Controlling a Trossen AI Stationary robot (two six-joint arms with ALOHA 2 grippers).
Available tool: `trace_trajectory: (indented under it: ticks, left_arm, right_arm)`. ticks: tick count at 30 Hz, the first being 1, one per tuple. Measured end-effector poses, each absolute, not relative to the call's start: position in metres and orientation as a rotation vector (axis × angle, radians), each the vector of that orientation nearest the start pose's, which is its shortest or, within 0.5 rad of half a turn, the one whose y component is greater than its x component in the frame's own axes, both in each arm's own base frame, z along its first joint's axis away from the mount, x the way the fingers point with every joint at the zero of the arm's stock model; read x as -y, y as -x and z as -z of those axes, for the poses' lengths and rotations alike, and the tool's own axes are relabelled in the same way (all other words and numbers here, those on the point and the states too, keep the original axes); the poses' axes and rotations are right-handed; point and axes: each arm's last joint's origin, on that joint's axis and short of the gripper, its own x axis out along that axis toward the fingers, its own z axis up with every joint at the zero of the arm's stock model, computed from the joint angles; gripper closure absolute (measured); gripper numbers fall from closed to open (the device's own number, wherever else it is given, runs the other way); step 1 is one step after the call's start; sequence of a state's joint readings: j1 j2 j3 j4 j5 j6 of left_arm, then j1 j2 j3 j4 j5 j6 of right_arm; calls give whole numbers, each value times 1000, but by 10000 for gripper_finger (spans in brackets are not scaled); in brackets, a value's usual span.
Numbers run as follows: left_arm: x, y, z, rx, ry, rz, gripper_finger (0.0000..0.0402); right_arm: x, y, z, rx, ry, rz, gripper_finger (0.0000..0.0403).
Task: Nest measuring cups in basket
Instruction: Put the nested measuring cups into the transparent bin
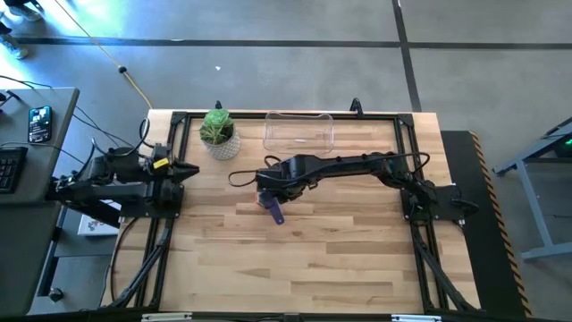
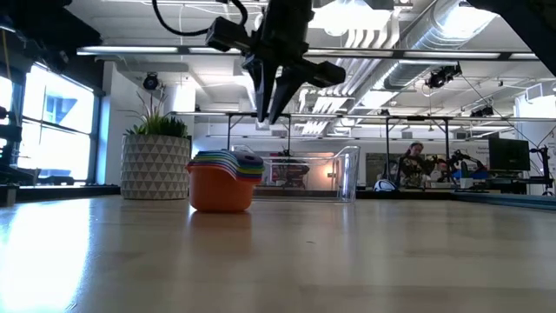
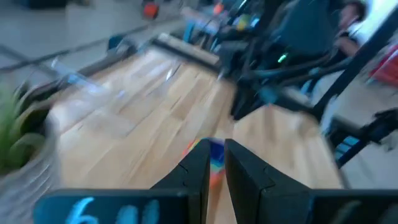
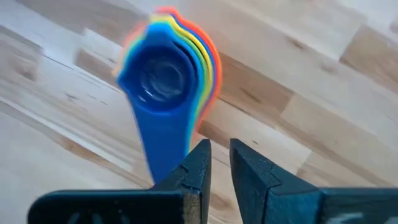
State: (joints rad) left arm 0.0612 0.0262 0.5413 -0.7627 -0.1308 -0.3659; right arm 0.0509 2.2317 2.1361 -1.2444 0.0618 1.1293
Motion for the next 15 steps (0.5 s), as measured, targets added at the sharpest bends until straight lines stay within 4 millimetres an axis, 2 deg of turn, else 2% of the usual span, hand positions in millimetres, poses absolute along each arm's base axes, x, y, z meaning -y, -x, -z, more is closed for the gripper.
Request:
trace_trajectory:
  ticks: [9,12,15]
  left_arm:
    - [-6,-46,-266,8,314,-183,364]
    - [-5,-55,-260,63,256,-106,364]
    - [-5,-65,-245,49,247,-79,364]
  right_arm:
    - [-21,-455,-267,-1128,-900,748,352]
    - [-21,-455,-272,-1112,-908,740,352]
    - [-23,-456,-278,-1091,-924,735,352]
